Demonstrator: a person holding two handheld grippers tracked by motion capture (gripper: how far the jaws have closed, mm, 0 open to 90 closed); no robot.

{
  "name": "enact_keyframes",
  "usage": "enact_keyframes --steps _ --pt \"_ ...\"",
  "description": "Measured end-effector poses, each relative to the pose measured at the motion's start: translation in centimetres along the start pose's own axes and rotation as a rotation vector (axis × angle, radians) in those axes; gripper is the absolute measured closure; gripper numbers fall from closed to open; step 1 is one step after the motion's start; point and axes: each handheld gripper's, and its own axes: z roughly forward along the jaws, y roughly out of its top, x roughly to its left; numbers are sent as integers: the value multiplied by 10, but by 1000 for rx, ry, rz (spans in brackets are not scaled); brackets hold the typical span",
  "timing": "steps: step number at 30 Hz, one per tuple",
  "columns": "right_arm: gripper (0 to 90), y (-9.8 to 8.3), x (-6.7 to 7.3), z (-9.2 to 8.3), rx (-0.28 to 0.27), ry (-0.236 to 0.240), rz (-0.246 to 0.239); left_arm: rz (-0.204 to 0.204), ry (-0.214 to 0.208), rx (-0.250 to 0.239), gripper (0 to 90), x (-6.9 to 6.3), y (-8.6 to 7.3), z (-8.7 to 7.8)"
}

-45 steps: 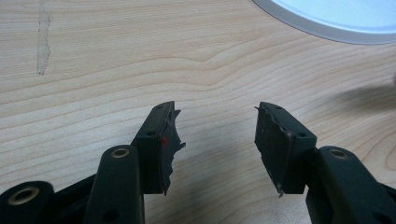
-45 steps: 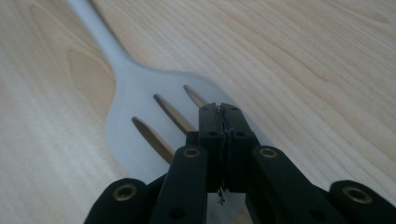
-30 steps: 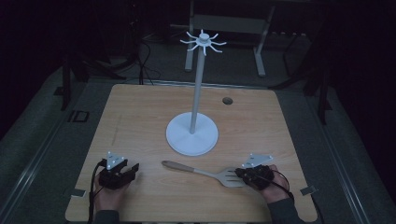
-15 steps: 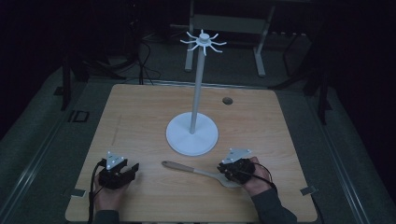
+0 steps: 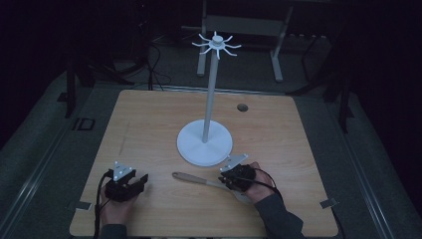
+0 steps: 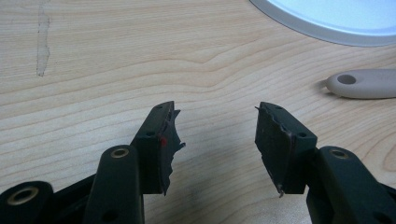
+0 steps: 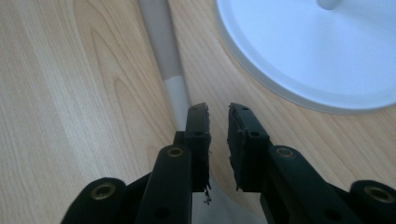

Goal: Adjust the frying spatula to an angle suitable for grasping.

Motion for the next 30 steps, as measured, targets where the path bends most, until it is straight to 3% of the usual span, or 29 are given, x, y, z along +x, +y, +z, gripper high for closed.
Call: enact_keyframes --steps 14,22,30 --pt "724 12 12 39 97 62 -47 -4 0 -8 481 1 0 -2" --pt "771 11 13 41 82 63 -76 -5 1 -7 480 2 0 -2" --pt "778 -11 -6 24 37 -8 15 -5 2 -6 480 1 0 -2"
